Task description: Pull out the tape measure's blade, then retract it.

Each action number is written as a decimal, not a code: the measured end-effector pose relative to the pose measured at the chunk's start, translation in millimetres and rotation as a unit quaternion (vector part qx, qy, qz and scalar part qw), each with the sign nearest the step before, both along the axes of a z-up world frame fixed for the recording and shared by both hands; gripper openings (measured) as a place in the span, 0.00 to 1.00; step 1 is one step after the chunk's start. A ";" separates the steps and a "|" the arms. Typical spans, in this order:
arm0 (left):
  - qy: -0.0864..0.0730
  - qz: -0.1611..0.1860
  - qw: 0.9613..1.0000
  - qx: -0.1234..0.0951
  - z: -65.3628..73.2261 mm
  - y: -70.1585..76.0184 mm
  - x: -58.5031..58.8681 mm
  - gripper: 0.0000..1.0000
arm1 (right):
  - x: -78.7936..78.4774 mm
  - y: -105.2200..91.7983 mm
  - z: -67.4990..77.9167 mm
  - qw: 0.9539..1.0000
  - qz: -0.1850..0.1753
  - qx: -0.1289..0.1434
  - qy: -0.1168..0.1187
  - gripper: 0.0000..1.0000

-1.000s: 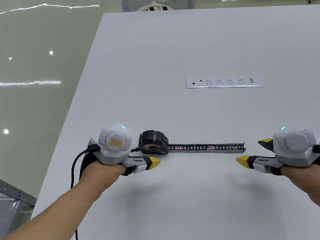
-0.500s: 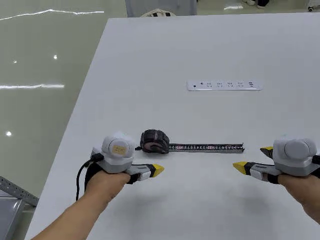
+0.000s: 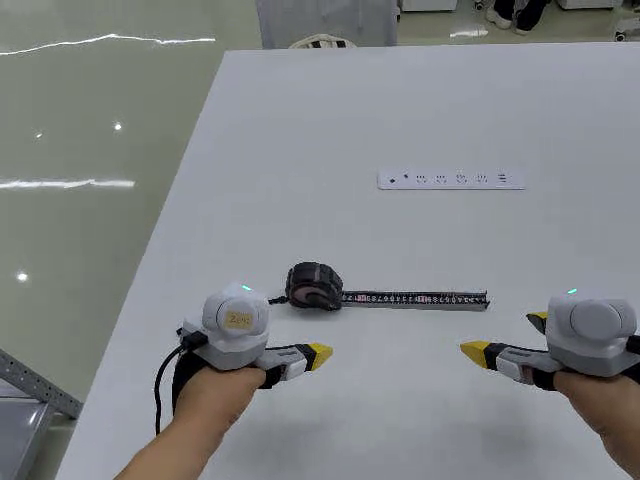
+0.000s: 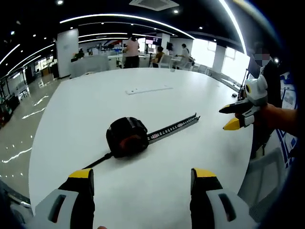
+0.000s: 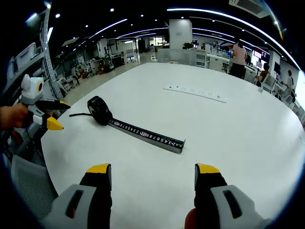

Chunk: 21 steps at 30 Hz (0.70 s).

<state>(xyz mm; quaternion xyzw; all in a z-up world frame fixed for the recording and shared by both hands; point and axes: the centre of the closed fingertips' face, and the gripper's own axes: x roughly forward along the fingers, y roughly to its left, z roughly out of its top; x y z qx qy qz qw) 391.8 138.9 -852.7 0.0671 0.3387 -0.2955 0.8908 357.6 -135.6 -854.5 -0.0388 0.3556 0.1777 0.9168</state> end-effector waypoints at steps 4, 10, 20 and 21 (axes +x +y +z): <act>-0.002 0.004 1.000 -0.001 5.5 0.7 -5.4 0.81 | -5.5 -0.2 4.4 1.000 -0.005 0.004 -0.004 0.74; -0.006 0.012 1.000 -0.006 12.9 2.0 -13.1 0.81 | -14.8 -0.3 14.1 1.000 -0.013 0.007 -0.009 0.78; -0.007 0.023 1.000 -0.007 20.9 4.6 -29.1 0.83 | -29.8 0.6 25.6 1.000 -0.023 0.010 -0.018 0.83; -0.007 0.025 1.000 -0.008 21.7 4.8 -30.4 0.83 | -31.8 1.7 27.4 1.000 -0.023 0.010 -0.019 0.83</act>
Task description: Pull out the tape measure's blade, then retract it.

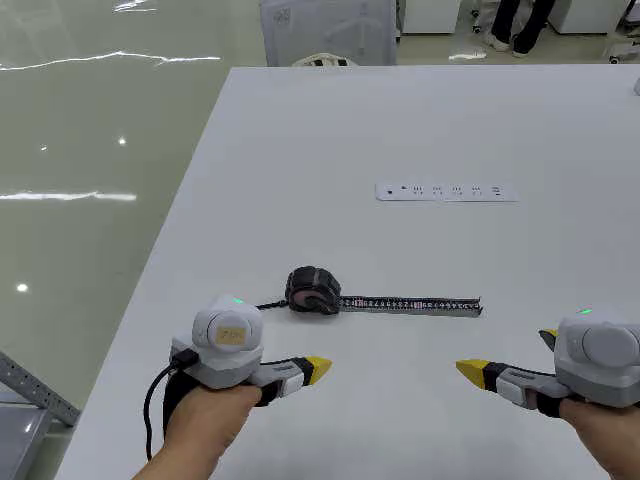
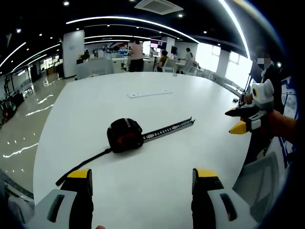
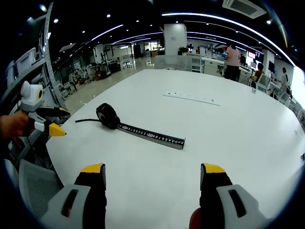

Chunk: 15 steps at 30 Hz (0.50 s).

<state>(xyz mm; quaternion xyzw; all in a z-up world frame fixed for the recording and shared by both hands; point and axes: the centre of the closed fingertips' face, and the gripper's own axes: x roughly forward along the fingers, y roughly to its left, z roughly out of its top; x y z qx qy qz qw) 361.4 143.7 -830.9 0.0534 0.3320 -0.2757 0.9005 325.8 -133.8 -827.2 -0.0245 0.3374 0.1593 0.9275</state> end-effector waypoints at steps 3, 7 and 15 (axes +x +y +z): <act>-0.001 0.004 1.000 -0.003 4.1 0.0 -5.5 0.84 | -5.9 2.4 5.5 1.000 -0.001 0.000 -0.003 0.84; -0.001 0.006 1.000 -0.004 5.1 0.2 -7.2 0.85 | -7.6 3.1 7.1 1.000 -0.001 0.000 -0.004 0.85; 0.009 0.036 0.999 -0.018 10.7 4.6 -28.0 0.89 | -25.6 10.4 25.4 1.000 -0.004 0.004 -0.012 0.87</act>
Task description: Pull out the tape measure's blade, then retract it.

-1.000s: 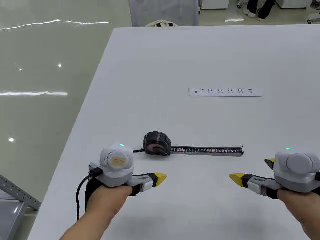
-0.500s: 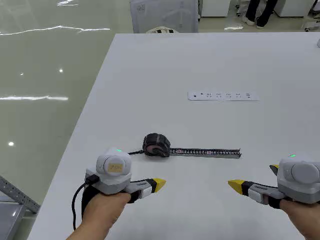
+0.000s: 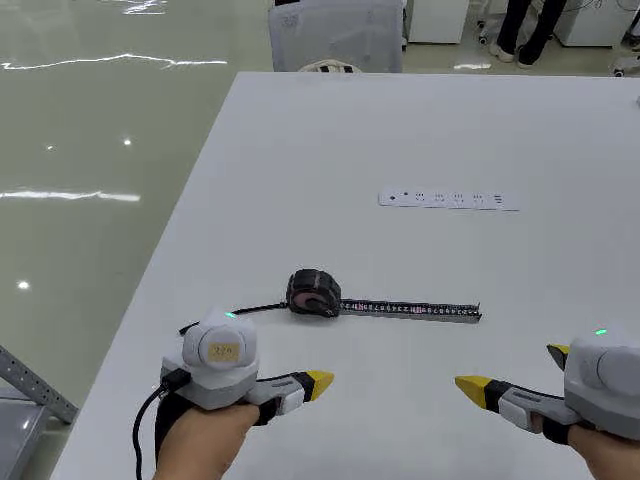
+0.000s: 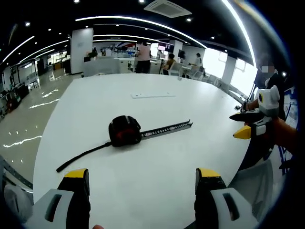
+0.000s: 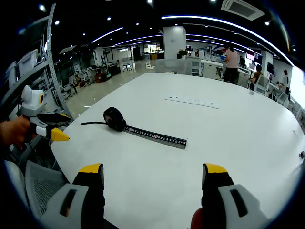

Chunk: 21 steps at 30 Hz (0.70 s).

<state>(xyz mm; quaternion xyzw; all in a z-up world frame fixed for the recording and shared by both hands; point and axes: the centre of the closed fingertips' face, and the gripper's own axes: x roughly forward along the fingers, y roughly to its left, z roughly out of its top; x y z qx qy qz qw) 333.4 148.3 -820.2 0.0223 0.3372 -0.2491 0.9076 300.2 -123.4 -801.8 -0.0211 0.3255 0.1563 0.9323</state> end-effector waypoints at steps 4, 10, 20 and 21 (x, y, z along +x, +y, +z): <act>0.002 0.004 1.000 0.001 -0.3 2.7 -5.7 0.90 | -4.9 0.1 1.8 1.000 -0.008 0.001 0.003 0.89; 0.004 0.014 1.000 0.002 2.5 9.2 -12.3 0.95 | -11.4 1.3 4.7 1.000 -0.011 0.005 0.004 0.91; 0.007 0.036 0.999 0.013 9.8 19.2 -21.1 1.00 | -21.6 2.8 11.2 1.000 -0.014 0.011 0.005 0.91; 0.008 0.037 0.999 0.013 10.3 19.5 -21.6 1.00 | -22.4 2.8 11.6 1.000 -0.014 0.011 0.006 0.91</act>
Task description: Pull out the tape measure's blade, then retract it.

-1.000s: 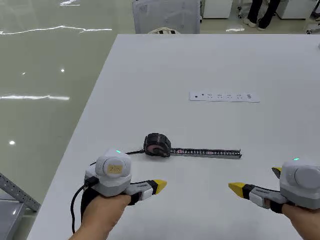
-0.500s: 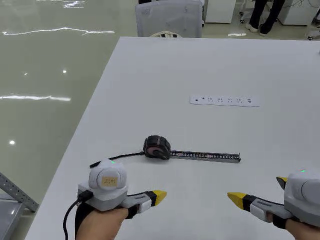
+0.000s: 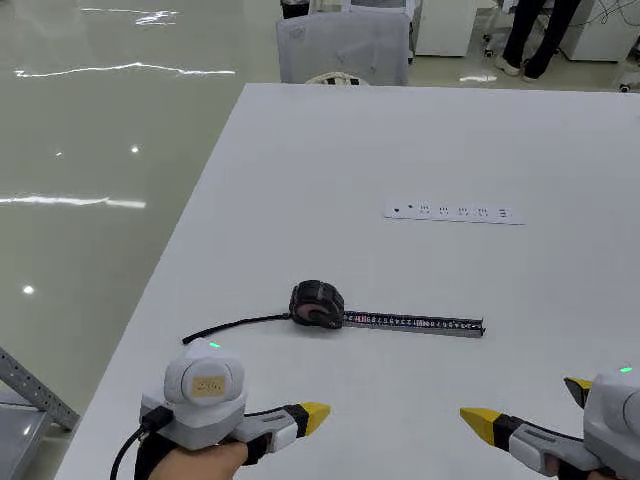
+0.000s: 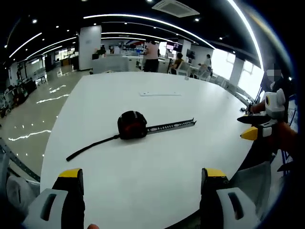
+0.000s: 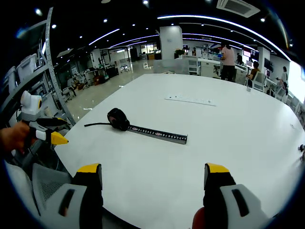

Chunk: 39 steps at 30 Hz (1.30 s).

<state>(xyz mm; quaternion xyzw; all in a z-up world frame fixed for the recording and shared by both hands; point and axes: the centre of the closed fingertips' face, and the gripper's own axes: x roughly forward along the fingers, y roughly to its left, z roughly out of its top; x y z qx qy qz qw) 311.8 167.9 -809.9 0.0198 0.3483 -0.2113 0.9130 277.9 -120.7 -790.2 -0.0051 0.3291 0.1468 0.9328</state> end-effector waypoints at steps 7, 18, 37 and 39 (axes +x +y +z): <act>0.018 0.026 0.999 0.002 -1.8 5.4 -3.3 1.00 | -3.9 -0.9 1.7 1.000 0.001 0.001 0.001 0.90; 0.017 0.055 0.998 0.005 3.2 6.0 3.1 1.00 | -4.6 -1.4 -1.9 1.000 0.009 0.001 0.002 0.90; 0.017 0.087 0.996 0.014 2.7 -4.4 24.2 0.99 | 12.2 -4.8 -17.4 0.999 0.029 -0.013 0.013 0.87; 0.014 0.092 0.996 0.012 4.0 -6.3 27.7 0.99 | 13.5 -5.2 -20.0 0.999 0.031 -0.013 0.016 0.87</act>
